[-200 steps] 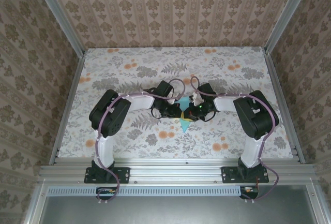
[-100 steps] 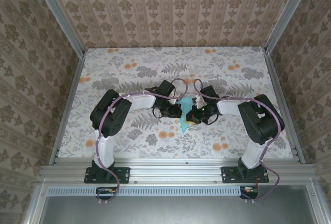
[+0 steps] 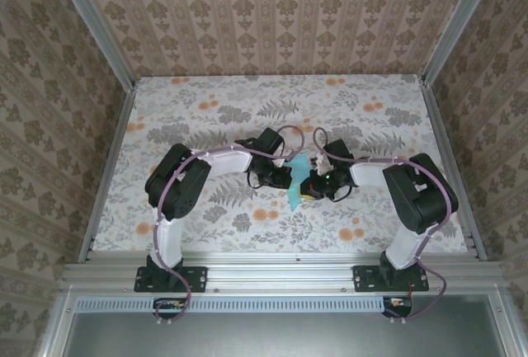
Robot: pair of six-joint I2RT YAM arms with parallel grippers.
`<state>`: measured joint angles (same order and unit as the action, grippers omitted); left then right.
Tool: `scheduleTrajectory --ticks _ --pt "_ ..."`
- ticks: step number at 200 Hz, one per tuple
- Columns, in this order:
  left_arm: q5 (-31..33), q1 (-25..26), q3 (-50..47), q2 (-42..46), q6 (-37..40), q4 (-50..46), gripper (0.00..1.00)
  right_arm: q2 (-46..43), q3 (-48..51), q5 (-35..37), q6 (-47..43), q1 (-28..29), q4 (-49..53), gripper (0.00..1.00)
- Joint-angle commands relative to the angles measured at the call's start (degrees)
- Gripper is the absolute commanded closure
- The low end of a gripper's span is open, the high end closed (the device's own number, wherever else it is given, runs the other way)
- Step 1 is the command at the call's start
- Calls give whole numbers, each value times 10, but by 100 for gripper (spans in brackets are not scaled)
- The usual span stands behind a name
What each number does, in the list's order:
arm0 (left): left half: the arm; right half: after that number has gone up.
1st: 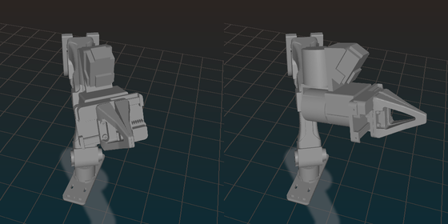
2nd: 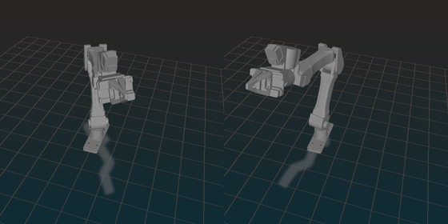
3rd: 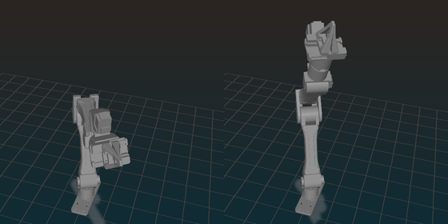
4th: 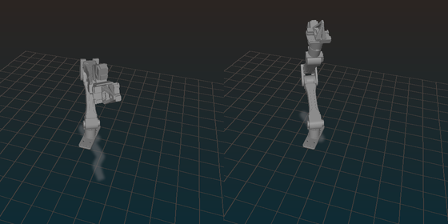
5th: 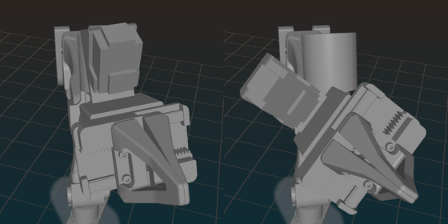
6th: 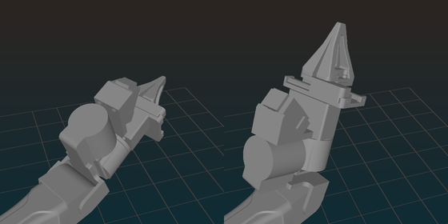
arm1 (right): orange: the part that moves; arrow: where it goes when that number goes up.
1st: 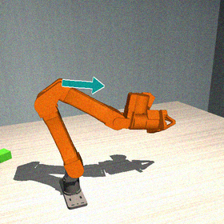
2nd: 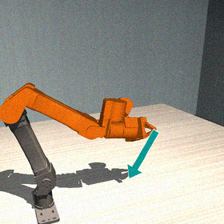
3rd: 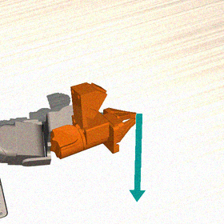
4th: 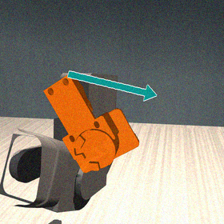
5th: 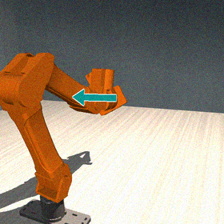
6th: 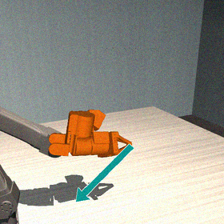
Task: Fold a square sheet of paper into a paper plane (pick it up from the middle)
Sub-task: Third fold the triangle at the center of the table.
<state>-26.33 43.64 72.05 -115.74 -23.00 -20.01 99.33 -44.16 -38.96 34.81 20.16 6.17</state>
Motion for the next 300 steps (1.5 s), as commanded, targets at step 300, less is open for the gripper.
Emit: scheduleTrajectory --ticks 300 --pt "125 1 -32 -103 31 -80 95 -22 65 -9 107 84 -114 95"
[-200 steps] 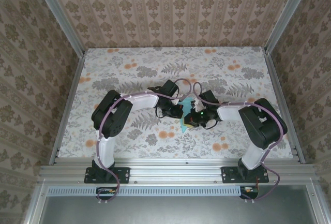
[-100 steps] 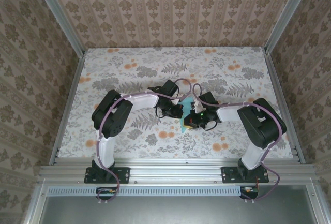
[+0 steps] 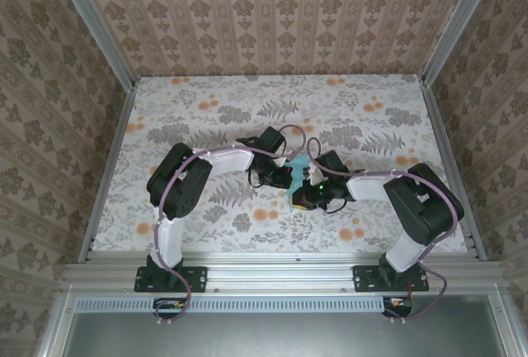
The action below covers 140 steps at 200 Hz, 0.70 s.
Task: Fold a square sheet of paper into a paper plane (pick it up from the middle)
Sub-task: Third fold the triangle at the center of the table.
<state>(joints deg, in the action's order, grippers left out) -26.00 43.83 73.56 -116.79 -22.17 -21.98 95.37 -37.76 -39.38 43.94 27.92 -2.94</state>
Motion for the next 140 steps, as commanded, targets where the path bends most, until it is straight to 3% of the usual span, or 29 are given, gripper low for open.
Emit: scheduleTrajectory --ticks 1,70,140 --pt "122 -1 -47 -93 22 -61 95 18 1 -4 16 6 -24 95" --pt "121 -4 -50 -94 24 -60 95 41 -2 -9 19 14 -36 95" --pt "121 -8 -52 -99 28 -58 95 30 5 18 -17 28 47 95"
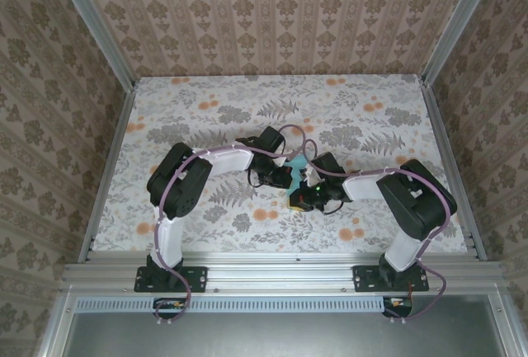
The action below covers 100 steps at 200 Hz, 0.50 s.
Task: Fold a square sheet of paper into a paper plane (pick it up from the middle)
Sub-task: Third fold the triangle at the center of the table.
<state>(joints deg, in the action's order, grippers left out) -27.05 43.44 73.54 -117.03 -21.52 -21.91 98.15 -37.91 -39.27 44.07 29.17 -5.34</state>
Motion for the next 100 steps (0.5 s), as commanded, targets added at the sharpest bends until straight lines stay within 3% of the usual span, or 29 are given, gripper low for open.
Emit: scheduleTrajectory --ticks 1,46,100 --pt "132 -4 -52 -96 22 -59 95 2 6 17 -18 16 72 95" --pt "132 -9 -50 -100 26 -63 95 -9 0 66 -49 36 158 95" --pt "132 -12 -50 -102 30 -62 95 -16 -6 83 -43 68 181 94"
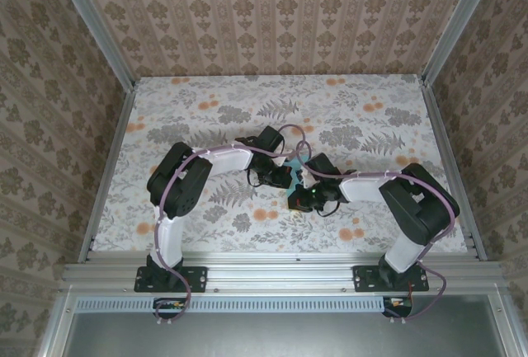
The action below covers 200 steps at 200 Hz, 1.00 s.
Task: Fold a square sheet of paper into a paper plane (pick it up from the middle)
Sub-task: Third fold the triangle at the center of the table.
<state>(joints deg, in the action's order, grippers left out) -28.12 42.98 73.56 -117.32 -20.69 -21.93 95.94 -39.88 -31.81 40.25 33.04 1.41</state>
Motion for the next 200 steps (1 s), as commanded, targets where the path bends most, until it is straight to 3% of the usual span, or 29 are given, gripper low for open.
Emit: scheduleTrajectory --ticks 1,51,93,147,200 --pt "143 -7 -50 -99 21 -62 95 6 13 8 -4 30 114 94" --pt "141 -8 -51 -102 22 -58 95 -1 -15 28 -3 68 154 93" --pt "137 -8 -52 -101 24 -56 95 -43 -15 23 5 67 157 93" --pt "130 -8 -52 -94 22 -52 96 -143 7 19 36 -69 98 94" --pt "133 -7 -51 -87 21 -53 95 -74 -35 17 36 -88 74 95"
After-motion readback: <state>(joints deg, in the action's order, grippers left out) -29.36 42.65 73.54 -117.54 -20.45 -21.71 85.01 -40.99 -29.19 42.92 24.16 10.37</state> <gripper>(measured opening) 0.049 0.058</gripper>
